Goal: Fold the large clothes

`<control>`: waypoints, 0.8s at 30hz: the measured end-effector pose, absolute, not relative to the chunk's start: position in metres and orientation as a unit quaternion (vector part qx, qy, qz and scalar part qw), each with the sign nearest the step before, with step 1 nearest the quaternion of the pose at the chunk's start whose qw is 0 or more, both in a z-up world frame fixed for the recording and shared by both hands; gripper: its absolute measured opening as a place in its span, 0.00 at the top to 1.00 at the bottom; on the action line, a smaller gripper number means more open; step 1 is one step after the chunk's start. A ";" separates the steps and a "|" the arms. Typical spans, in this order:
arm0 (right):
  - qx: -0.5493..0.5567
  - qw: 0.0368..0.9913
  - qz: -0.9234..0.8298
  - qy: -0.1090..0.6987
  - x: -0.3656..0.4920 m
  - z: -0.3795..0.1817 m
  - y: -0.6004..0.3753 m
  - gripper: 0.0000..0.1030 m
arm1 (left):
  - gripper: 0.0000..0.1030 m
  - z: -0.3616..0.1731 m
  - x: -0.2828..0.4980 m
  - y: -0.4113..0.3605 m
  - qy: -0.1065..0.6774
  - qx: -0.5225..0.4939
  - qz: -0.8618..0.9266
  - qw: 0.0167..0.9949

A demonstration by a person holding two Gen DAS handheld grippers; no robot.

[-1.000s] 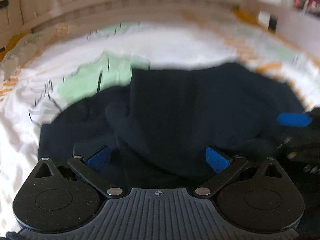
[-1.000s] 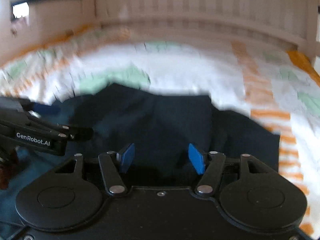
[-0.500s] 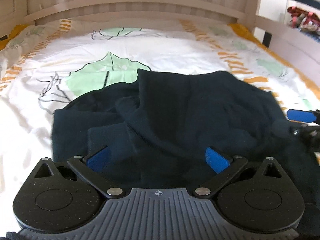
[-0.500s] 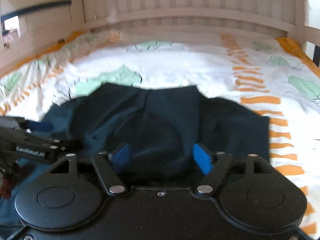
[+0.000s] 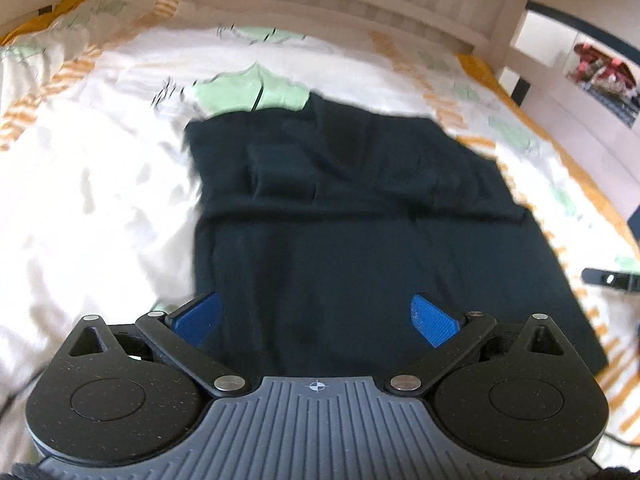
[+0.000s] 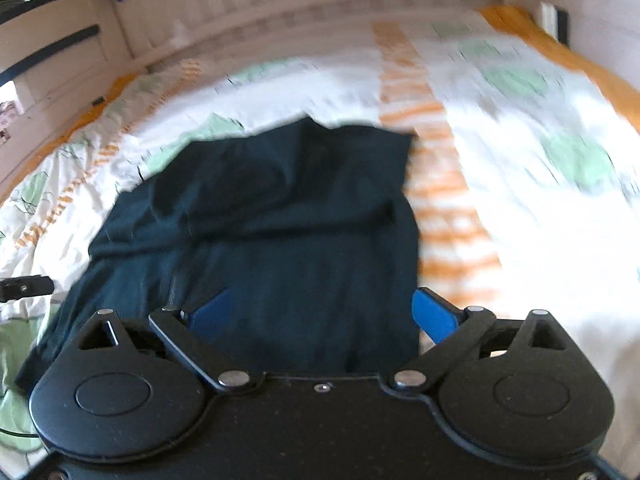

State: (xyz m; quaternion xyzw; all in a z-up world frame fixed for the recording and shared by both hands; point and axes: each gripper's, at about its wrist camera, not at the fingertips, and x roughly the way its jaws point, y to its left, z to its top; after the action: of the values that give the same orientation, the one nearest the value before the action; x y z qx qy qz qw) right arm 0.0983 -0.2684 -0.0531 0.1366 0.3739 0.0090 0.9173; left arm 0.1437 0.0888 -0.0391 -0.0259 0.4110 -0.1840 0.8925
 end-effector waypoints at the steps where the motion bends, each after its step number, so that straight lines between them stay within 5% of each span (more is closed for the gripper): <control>1: 0.145 0.914 0.002 0.379 0.092 -0.055 -0.271 0.05 | 0.00 -0.042 0.138 0.092 0.418 -0.022 -0.180 0.890; 15: 0.238 0.832 0.018 0.501 0.070 -0.093 -0.280 0.01 | 0.00 -0.078 0.118 0.121 0.490 -0.033 -0.157 0.857; 24: 0.239 0.830 0.021 0.504 0.071 -0.103 -0.278 0.00 | 0.00 -0.093 0.126 0.112 0.508 -0.019 -0.158 0.847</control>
State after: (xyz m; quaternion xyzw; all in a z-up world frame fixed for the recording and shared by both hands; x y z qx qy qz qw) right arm 0.0715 -0.2779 -0.1033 0.2386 0.5037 0.0211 0.8300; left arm 0.1260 0.1115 -0.0930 -0.0190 0.5076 -0.1583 0.8467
